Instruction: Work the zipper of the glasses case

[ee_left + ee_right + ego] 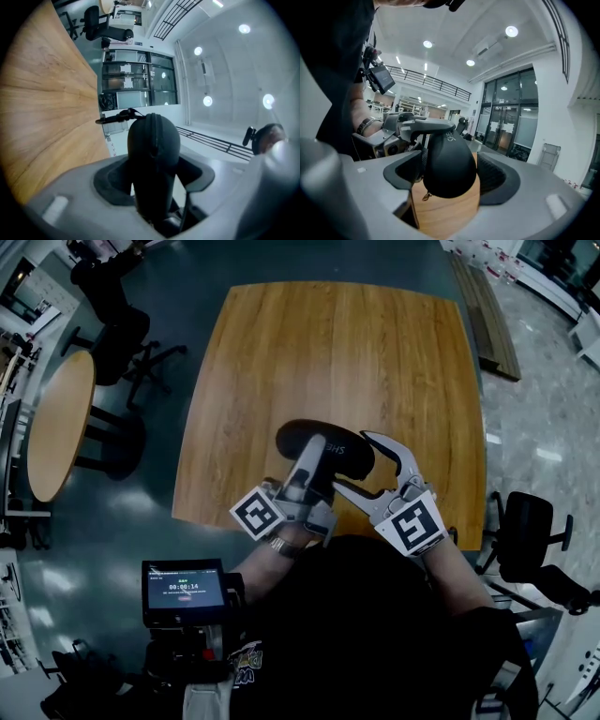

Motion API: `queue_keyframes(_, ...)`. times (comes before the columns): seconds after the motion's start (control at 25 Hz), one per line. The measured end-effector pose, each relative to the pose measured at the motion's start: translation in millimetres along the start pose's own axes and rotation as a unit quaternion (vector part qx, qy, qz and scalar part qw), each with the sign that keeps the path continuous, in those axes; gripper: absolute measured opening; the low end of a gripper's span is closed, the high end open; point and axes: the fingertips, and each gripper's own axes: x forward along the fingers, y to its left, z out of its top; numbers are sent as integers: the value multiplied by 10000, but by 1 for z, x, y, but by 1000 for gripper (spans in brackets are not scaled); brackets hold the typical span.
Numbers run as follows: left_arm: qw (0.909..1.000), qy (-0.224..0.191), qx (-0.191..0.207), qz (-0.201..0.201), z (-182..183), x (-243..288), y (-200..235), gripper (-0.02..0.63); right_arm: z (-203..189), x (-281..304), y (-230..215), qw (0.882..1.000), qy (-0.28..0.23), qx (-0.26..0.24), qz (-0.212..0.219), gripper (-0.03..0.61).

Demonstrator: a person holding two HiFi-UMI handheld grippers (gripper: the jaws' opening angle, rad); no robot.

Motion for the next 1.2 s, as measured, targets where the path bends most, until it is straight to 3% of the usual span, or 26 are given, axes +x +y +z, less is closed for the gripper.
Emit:
queue_keyframes(0.28, 9996, 243, 131, 31, -11, -12, 0, 256, -2, -4, 7, 9996, -20, -146, 242, 323)
queue_keyframes(0.52, 9972, 741, 68, 30, -22, -21, 6, 268, -5, -23, 7, 9981, -187, -481, 349, 314)
queue_keyframes(0.6, 9979, 630, -47, 100, -14, -27, 14, 270, -9, -37, -5, 9992, -301, -160, 215, 313)
queue_keyframes(0.68, 9985, 492, -13, 223, -4, -34, 22, 247, -25, -55, -25, 9984, -251, 508, -79, 311)
queue_keyframes(0.76, 9966, 724, 297, 243, -4, -36, 25, 132, -51, -67, -45, 9972, -21, 685, -304, 310)
queue_keyframes(0.84, 9865, 1397, 833, 178, -15, -35, 23, -2, -86, -63, -63, 9964, 213, 701, -415, 310)
queue_keyframes(1.0, 9451, 2745, 1767, -136, -65, -18, 11, -2, -175, -34, -95, 9902, 871, 1067, -213, 309)
queue_keyframes(1.12, 9164, 3297, 2248, -301, -106, -7, -3, -2, -227, -21, -106, 9808, 1472, 1282, -9, 310)
queue_keyframes(1.2, 9079, 3442, 2381, -228, -109, -12, -12, -2, -242, -2, -103, 9751, 1800, 1280, 206, 310)
